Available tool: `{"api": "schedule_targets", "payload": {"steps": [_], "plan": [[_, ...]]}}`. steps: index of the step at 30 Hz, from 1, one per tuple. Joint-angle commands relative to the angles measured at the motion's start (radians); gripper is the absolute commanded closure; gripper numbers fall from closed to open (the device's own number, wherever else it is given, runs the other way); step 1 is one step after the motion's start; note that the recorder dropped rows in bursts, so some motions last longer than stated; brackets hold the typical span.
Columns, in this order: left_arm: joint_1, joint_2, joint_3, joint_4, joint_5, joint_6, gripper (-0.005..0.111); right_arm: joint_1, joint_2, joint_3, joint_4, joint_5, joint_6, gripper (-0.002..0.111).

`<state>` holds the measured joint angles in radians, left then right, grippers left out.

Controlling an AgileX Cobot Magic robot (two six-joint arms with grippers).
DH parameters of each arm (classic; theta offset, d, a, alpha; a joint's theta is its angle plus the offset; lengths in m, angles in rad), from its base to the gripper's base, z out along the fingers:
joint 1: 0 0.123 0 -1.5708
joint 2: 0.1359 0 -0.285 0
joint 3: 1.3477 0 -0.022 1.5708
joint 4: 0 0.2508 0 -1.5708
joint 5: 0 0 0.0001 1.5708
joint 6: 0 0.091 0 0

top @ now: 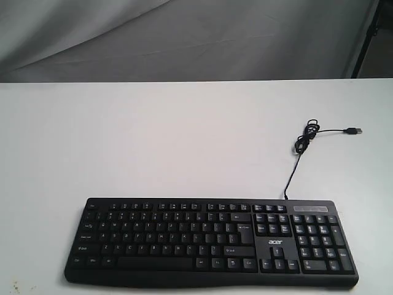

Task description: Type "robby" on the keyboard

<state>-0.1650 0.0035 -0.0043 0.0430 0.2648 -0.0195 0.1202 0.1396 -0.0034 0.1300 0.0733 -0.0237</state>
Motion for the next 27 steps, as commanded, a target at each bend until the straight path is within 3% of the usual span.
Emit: {"api": "schedule_targets", "payload": {"steps": [1,17,27], "plan": [[-0.006,-0.003,0.004,0.005,-0.007,-0.003,0.107,-0.007,0.002,0.003,-0.006,-0.002,0.002,0.108],[-0.006,-0.003,0.004,0.005,-0.007,-0.003,0.107,-0.007,0.006,0.003,-0.007,0.008,0.002,0.108],[-0.006,-0.003,0.004,0.005,-0.007,-0.003,0.107,-0.002,0.189,-0.399,-0.012,0.18,0.002,0.108]]}}
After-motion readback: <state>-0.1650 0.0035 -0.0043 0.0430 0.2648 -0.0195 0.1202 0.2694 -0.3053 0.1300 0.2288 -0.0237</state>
